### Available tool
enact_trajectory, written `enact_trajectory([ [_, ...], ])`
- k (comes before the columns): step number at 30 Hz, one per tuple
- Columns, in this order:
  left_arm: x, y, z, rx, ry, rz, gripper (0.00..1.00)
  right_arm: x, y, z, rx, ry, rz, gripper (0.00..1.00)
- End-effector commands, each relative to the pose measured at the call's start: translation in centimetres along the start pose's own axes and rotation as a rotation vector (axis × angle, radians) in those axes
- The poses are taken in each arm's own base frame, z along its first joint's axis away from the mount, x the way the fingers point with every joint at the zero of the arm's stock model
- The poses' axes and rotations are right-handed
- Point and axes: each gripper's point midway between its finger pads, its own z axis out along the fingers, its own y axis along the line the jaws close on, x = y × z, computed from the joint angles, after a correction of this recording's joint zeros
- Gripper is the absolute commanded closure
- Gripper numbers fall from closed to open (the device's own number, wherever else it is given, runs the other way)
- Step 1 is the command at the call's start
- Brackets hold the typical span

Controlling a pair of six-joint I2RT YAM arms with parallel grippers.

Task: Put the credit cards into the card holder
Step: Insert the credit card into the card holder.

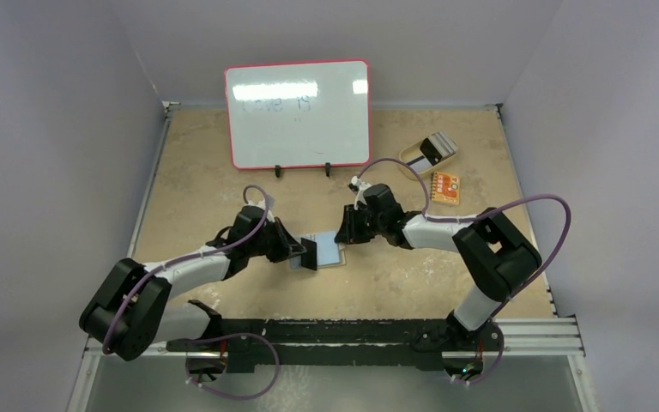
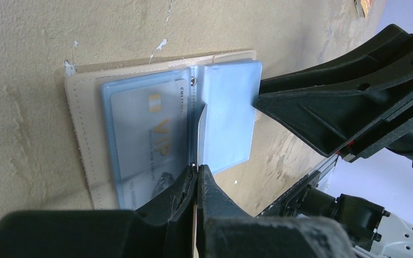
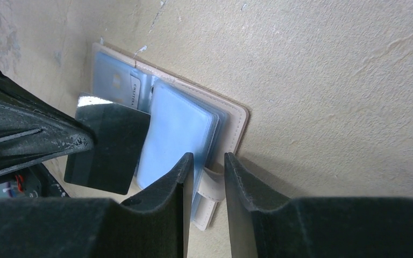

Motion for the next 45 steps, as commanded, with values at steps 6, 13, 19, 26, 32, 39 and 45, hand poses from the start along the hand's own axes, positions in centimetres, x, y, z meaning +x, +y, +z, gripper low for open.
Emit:
enact_trajectory([
  [6, -0.8, 0.0, -0.2, 0.005, -0.043, 0.01, 1.0, -0.7, 0.6, -0.6, -0.01, -0.032, -0.025, 0.72],
  [13, -0.8, -0.1, 0.2, 0.018, -0.041, 0.006, 1.0, -0.5, 0.7, -0.4, -0.016, -0.024, -0.023, 0.73],
  [19, -1.0, -0.2, 0.5, 0.025, -0.046, 0.022, 1.0, -0.2, 0.7, 0.0, -0.025, -0.015, -0.016, 0.73],
  [26, -1.5, 0.6, 1.1, -0.009, -0.064, 0.047, 1.0, 0.0, 0.7, 0.2, -0.033, -0.016, -0.004, 0.74],
  [32, -1.7, 0.6, 1.6, 0.003, -0.074, 0.035, 1.0, 0.0, 0.6, 0.1, -0.031, -0.03, 0.004, 0.74],
  [39, -2.3, 0.3, 1.8, 0.027, -0.106, 0.04, 1.0, -0.2, 0.5, 0.0, -0.026, -0.044, 0.01, 0.74],
  [45, -1.8, 0.6, 2.4, 0.037, -0.092, 0.03, 1.0, -0.1, 0.4, -0.1, -0.022, -0.051, 0.02, 0.74],
])
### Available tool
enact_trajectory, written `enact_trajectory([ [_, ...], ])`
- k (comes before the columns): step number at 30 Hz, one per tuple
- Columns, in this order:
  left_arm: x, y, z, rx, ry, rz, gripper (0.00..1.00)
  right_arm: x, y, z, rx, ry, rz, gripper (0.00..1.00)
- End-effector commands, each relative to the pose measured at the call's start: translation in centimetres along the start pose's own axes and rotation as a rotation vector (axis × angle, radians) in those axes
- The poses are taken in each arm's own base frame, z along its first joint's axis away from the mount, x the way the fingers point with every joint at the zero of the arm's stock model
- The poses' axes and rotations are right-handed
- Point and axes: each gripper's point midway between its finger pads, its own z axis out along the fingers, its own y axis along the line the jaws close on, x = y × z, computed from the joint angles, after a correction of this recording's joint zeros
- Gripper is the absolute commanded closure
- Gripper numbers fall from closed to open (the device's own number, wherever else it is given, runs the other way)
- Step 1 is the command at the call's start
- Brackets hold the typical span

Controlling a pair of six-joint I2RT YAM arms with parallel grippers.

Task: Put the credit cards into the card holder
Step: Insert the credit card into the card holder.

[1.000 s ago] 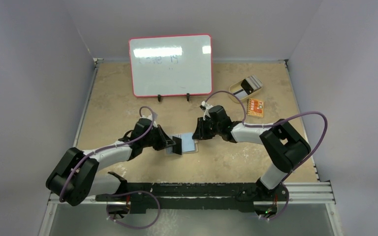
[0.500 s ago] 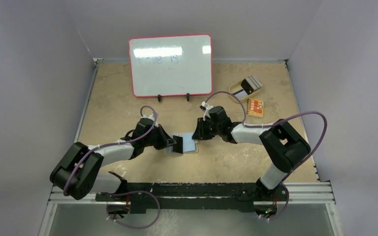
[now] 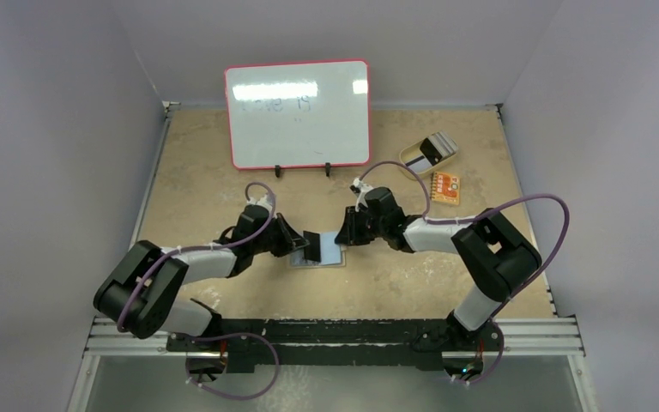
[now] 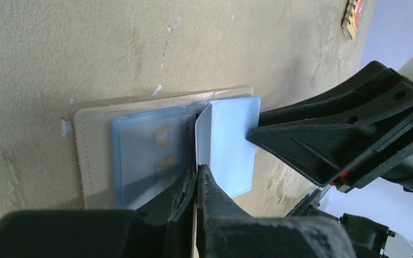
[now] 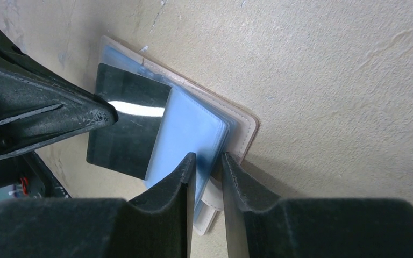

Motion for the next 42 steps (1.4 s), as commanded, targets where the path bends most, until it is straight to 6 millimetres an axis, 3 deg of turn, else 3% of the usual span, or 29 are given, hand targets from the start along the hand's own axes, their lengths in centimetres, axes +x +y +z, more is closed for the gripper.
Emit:
enact_trajectory([
  [1, -0.1, 0.7, 0.5, 0.011, -0.018, 0.001, 1.0, -0.5, 0.4, -0.3, -0.006, -0.032, 0.003, 0.74],
  [14, 1.0, 0.7, 0.8, 0.044, 0.028, -0.011, 1.0, -0.9, 0.4, -0.4, -0.001, -0.055, 0.022, 0.75],
  [27, 2.2, 1.5, -0.5, -0.016, 0.093, 0.04, 1.0, -1.5, 0.6, -0.4, 0.006, -0.067, 0.014, 0.75],
  [42, 1.7, -0.3, 1.3, 0.078, 0.091, 0.0, 0.98, -1.4, 0.4, -0.4, 0.011, -0.067, 0.019, 0.76],
])
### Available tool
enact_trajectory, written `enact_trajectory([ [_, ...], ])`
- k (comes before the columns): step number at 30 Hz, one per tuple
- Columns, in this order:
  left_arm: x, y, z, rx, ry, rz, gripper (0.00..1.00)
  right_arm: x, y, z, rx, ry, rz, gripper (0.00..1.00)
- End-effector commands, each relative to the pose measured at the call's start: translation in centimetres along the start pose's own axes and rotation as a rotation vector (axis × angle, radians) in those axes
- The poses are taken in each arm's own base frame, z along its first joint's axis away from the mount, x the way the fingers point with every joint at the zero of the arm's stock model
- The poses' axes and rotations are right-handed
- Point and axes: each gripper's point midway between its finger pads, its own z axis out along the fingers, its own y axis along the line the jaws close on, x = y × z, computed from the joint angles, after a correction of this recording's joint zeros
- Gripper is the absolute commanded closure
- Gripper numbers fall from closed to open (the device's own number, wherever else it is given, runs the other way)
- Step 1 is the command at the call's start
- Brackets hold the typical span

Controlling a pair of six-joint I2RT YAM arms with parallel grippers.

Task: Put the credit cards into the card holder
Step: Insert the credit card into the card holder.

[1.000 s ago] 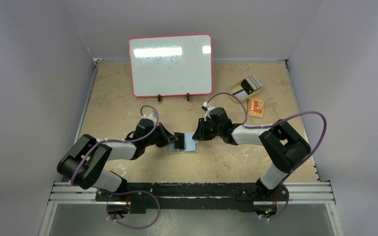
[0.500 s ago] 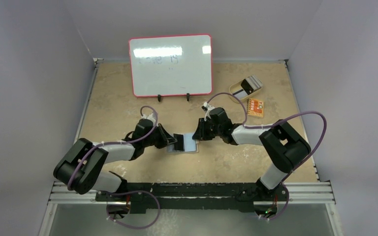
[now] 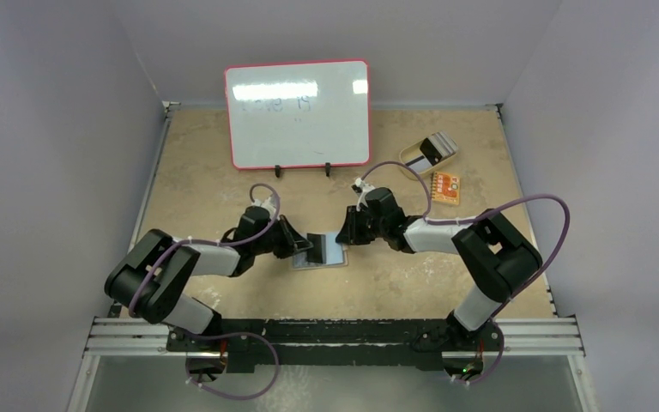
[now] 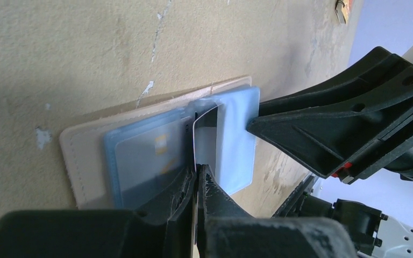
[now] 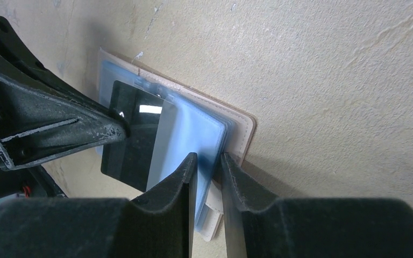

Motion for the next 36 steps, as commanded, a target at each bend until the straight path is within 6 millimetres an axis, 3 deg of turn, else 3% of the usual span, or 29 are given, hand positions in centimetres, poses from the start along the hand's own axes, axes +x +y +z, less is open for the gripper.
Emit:
enact_trajectory([
  [1, 0.5, -0.7, 0.7, 0.027, 0.038, 0.007, 0.97, -1.3, 0.8, -0.4, -0.01, -0.051, -0.011, 0.76],
  [7, 1.0, -0.4, 1.3, -0.022, 0.066, 0.029, 0.87, -2.2, 1.7, -0.9, -0.023, -0.062, -0.022, 0.73],
  [11, -0.3, -1.7, 0.8, -0.017, 0.017, 0.042, 0.73, -2.7, 2.1, -2.2, -0.007, -0.058, -0.034, 0.69],
  [14, -1.3, -1.0, 0.2, -0.105, -0.012, 0.059, 0.67, -3.2, 2.1, -3.4, 0.012, -0.088, -0.05, 0.66],
  [16, -1.5, -0.7, -0.1, -0.144, -0.017, 0.072, 0.65, -3.8, 2.3, -3.8, 0.017, -0.116, -0.055, 0.65],
  [26, -1.0, -0.7, 0.1, -0.157, -0.003, 0.056, 0.62, -2.1, 1.7, -3.7, 0.01, -0.076, -0.036, 0.59],
  [36, -0.5, -0.3, 0.9, -0.185, 0.005, 0.054, 0.63, -0.1, 0.4, -2.3, 0.014, -0.028, -0.019, 0.56],
])
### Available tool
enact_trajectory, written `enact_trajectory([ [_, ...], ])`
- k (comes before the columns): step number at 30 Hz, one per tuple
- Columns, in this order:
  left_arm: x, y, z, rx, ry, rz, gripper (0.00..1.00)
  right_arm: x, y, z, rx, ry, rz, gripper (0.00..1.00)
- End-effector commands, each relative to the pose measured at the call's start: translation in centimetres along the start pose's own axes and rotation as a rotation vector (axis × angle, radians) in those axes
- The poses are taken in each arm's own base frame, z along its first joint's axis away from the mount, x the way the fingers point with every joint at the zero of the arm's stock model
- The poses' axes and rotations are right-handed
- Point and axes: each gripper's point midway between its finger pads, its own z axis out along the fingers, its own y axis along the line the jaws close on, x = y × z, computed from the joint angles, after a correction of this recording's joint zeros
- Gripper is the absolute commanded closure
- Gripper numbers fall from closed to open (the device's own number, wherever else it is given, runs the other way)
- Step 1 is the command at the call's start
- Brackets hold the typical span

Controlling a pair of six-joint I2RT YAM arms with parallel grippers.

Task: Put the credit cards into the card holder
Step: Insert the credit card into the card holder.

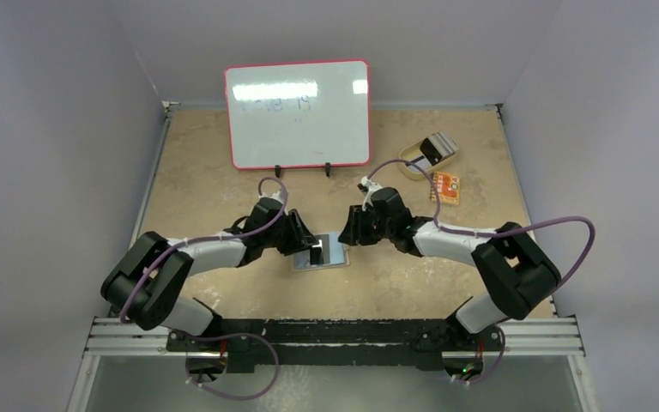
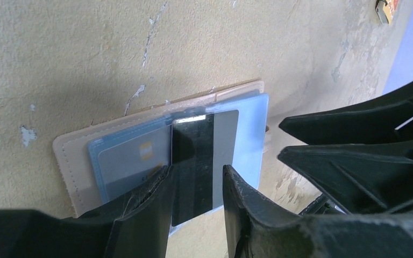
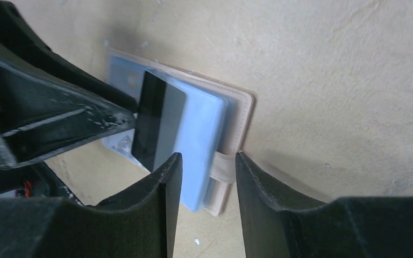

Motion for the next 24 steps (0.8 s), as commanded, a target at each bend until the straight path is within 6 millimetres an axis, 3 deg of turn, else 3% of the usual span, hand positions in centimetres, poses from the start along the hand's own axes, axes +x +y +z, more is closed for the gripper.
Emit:
enact_trajectory([
  [1, 0.0, 0.5, 0.6, -0.045, -0.005, 0.002, 0.63, 1.0, -0.2, 0.5, -0.016, 0.012, 0.0, 0.56],
  [7, 0.5, -0.1, 1.2, -0.025, 0.0, -0.012, 0.68, 2.2, -0.3, 0.7, -0.04, 0.032, 0.021, 0.55],
  [16, 1.5, -3.9, 2.2, 0.066, 0.014, -0.002, 0.73, 2.9, 0.4, 0.7, -0.084, 0.031, 0.043, 0.61],
  [24, 0.7, -6.7, 1.4, 0.139, -0.033, -0.008, 0.76, 3.3, 1.3, 0.7, -0.116, 0.033, 0.05, 0.65],
])
